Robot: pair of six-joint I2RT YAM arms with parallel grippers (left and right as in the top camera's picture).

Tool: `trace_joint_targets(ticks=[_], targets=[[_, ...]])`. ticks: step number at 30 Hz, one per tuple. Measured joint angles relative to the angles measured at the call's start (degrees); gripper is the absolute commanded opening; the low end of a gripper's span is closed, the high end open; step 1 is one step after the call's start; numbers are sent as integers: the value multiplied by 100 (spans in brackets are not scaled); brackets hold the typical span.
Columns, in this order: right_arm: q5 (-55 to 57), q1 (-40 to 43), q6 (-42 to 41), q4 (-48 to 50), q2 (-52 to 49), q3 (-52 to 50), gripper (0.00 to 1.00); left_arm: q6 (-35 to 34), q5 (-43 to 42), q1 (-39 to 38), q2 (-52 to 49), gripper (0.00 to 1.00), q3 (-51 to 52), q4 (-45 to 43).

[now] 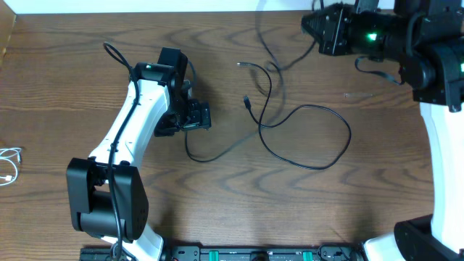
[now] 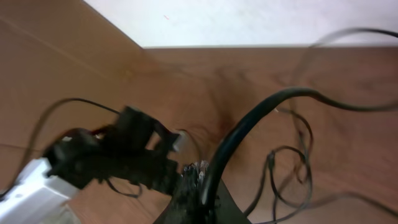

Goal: Untangle cables

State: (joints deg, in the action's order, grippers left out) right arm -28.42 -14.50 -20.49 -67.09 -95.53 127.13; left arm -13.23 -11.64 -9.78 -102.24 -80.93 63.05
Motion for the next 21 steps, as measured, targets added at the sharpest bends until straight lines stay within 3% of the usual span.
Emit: trace_joint_targets(ticks=[10,15,21], targets=[[225,-280,15,-385,-358,-2,1,0,0,0,0,96,0,-2],[229,-592,15,-136,-361,-2,1,0,0,0,0,96,0,-50],[153,-881,15,269,-361,-2,1,-4,0,0,0,96,4,-702]])
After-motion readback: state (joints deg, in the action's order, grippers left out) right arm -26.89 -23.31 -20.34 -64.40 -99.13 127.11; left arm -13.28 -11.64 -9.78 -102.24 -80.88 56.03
